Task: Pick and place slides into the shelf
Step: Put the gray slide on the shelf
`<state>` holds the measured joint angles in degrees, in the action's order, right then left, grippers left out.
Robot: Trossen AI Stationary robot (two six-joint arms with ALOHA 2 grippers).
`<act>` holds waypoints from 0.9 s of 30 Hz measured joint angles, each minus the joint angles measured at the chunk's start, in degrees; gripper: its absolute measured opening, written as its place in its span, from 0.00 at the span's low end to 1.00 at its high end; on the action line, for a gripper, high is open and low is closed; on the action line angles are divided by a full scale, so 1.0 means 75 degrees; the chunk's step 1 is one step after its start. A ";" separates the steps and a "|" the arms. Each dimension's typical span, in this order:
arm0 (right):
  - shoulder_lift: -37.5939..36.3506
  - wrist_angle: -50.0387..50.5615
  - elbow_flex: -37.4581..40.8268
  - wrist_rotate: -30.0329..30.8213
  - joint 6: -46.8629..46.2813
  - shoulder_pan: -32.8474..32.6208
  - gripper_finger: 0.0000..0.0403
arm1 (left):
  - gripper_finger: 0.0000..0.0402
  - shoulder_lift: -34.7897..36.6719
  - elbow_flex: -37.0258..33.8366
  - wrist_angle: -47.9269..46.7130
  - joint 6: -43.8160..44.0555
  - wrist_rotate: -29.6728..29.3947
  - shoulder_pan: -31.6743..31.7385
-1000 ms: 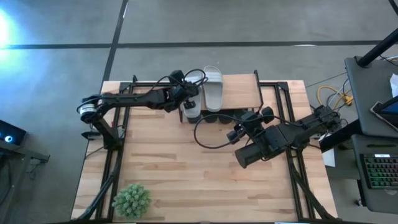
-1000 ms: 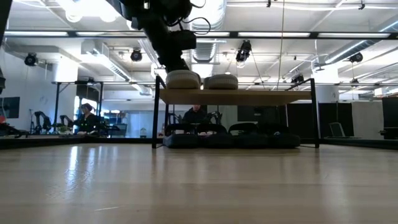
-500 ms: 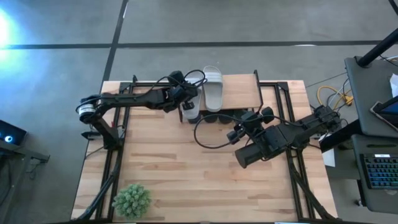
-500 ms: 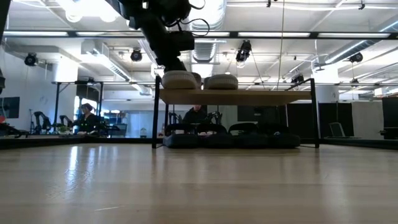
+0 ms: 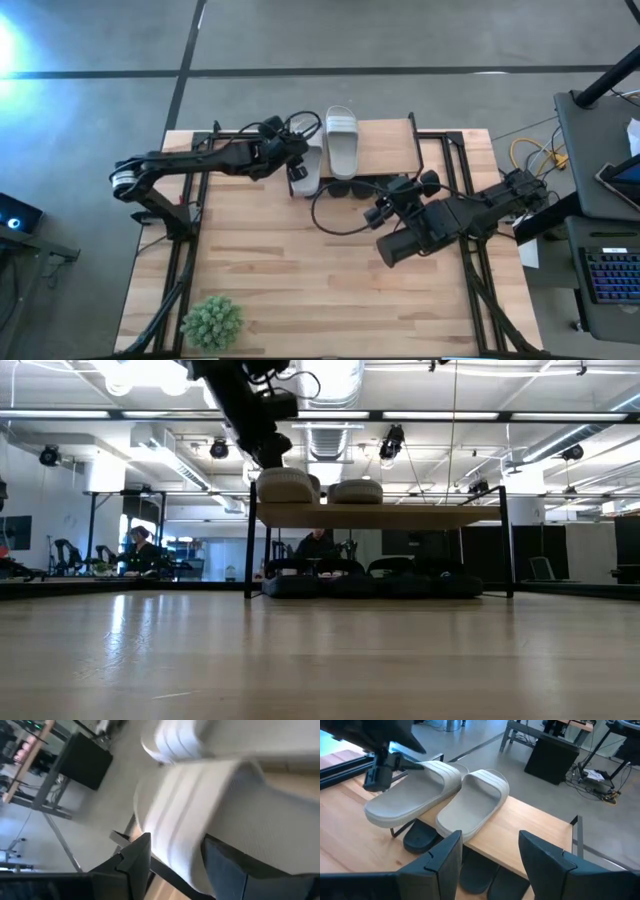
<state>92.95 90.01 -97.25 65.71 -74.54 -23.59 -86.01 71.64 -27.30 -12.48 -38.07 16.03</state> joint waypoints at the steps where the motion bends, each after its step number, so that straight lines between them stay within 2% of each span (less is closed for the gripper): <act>1: 0.0000 0.0000 0.0000 0.0000 0.0000 0.0012 0.46 | 0.39 0.0018 0.0003 0.0127 -0.0032 -0.0037 0.0005; 16: 0.0000 -0.0005 0.0000 -0.0020 -0.0058 0.0048 0.46 | 0.33 -0.0851 -0.0012 0.1715 -0.0864 -0.0245 0.0105; 23: 0.0000 0.0000 0.0000 -0.0188 -0.0020 0.0048 0.46 | 0.33 -0.0493 0.0079 0.1769 -0.1110 -0.0363 0.0102; 27: 0.0000 -0.0002 0.0006 -0.0189 -0.0010 0.0048 0.46 | 0.33 -0.0047 0.0061 0.1246 -0.0934 -0.0359 0.0099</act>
<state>92.95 90.00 -97.21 64.29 -74.61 -23.22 -86.36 72.10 -17.96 -19.48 -40.77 16.78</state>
